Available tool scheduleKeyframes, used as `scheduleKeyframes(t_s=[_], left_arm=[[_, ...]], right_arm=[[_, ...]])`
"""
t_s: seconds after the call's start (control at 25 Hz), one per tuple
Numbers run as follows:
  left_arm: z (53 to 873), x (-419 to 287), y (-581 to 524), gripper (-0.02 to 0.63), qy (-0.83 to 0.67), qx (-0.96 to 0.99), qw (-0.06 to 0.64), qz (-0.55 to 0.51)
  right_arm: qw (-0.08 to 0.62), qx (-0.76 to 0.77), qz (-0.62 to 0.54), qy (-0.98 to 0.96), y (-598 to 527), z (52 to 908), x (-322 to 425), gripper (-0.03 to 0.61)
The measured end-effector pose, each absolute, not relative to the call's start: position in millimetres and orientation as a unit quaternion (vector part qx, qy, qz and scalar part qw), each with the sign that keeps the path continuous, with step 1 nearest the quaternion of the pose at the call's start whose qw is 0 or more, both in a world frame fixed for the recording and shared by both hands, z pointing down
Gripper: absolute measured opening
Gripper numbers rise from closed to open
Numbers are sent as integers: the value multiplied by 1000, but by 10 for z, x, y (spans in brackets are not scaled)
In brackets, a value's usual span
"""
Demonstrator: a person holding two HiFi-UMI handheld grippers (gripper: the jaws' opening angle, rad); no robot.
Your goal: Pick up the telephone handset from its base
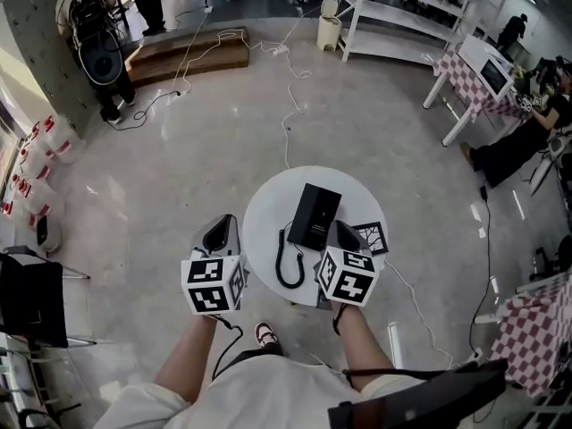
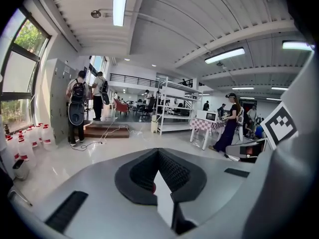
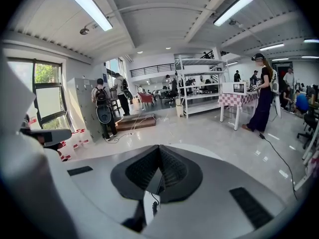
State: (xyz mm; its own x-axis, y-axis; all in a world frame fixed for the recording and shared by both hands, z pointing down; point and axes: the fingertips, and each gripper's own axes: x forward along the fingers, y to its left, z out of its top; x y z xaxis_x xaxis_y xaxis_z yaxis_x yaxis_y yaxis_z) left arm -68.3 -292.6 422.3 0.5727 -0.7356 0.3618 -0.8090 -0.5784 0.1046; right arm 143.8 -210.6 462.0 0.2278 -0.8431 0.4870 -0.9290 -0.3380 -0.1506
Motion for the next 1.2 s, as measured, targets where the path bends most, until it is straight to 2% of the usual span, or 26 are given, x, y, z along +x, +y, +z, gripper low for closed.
scheduleKeyframes(t_s=[0.72, 1.2], left_arm=[[4744, -201, -2963, 8, -360, 900, 172, 177], [5016, -316, -2830, 8, -388, 881, 188, 196]], right_arm=[[107, 824, 286, -477, -1572, 4923, 1755, 23], [111, 812, 291, -493, -1591, 5077, 1801, 23]])
